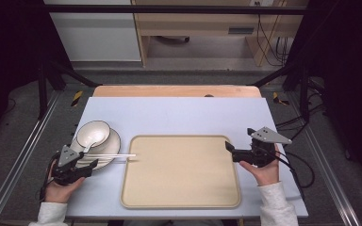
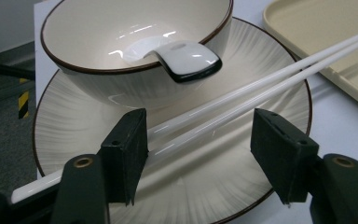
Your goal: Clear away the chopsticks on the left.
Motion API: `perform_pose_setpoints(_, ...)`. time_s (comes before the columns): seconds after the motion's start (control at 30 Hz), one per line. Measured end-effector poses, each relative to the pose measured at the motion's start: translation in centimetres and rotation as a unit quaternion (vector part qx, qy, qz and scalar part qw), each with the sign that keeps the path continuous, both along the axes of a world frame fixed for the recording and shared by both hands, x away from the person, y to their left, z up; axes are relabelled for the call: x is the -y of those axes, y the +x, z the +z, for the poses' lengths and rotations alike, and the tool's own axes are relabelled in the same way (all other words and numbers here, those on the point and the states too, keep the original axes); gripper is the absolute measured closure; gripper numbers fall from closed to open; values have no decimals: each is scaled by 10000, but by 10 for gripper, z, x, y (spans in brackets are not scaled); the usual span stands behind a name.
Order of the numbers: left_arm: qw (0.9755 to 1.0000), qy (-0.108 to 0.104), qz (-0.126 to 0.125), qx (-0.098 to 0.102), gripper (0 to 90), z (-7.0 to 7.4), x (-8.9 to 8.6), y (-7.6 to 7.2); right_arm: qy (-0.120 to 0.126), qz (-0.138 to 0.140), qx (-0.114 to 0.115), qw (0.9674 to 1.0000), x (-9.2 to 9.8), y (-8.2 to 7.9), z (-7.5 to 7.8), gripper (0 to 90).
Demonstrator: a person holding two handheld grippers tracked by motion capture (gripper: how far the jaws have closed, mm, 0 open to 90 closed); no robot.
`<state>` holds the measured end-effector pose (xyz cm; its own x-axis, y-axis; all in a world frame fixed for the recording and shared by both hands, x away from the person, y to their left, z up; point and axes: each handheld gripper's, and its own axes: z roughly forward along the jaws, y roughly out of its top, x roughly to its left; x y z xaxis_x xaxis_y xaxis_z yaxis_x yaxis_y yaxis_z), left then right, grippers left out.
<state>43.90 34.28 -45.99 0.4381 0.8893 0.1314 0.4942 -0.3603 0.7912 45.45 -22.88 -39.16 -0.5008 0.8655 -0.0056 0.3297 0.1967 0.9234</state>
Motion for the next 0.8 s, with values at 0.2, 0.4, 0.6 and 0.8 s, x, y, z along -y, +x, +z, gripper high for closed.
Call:
perform_pose_setpoints(0.2, 10000, 75, -24, -39, 428, 0, 1, -1, -26, -4, -2, 10000, 0, 0, 0, 60)
perform_pose_setpoints(0.4, 9999, 86, -46, -115, 505, 2, 2, -1, -13, 1, 7, 10000, 0, 0, 0, 60)
perform_pose_setpoints(0.6, 9998, 106, -86, -166, 531, 3, 3, -1, -16, 2, 1, 10000, 0, 0, 0, 60)
perform_pose_setpoints(0.8, 9994, 94, -232, -248, 610, 5, 5, -2, -15, -1, -7, 10000, 0, 0, 0, 62)
